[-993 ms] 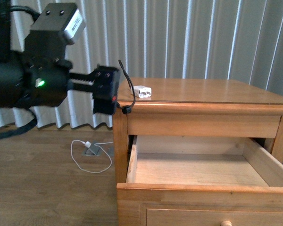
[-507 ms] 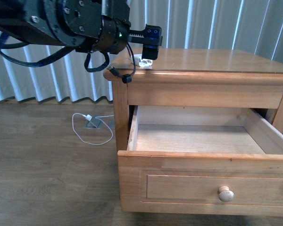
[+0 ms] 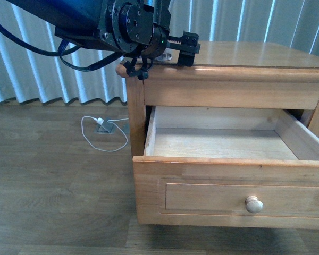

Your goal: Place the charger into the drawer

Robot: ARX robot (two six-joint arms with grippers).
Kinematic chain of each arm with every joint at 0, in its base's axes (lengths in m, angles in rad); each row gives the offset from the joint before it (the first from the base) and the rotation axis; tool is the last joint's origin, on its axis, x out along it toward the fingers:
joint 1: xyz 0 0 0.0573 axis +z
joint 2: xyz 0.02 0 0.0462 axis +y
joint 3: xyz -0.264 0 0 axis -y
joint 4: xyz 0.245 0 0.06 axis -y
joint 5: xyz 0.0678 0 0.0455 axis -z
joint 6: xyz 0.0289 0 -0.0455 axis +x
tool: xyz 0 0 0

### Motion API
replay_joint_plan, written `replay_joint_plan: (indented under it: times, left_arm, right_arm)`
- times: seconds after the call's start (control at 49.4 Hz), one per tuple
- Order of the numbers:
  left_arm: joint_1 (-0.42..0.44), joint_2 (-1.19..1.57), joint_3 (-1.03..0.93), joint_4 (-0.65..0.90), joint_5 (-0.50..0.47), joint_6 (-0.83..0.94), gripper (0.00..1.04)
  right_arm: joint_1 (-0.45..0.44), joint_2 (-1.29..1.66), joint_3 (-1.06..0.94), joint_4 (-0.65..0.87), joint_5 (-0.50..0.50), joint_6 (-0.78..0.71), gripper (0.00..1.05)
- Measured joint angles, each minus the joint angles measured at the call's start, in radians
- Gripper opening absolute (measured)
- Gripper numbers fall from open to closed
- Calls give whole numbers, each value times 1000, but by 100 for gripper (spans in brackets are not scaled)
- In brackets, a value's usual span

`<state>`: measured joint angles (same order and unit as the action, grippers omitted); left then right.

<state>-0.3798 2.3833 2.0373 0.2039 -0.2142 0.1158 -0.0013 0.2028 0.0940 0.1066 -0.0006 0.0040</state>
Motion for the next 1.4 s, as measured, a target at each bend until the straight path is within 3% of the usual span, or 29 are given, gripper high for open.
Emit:
replay_joint_plan:
  times: [0.344,0.527,0.628,1.033,1.398]
  left_arm:
    - [0,12,37,-72,5,3,98]
    - [-3,12,43,-93,8,15,70]
    - [-3,12,42,-93,11,22,62]
    - [14,-77,-104,-16,44,37,61]
    - [-7,-345,-458,105,264,12,61]
  right_arm:
    - [0,0,0,0,0,0,96]
    - [0,0,0,0,0,0,96]
    - [0,0,0,0,0,0,96]
    - [0,0,0,0,0,0,96]
    - [0,0,0,0,0,0,96]
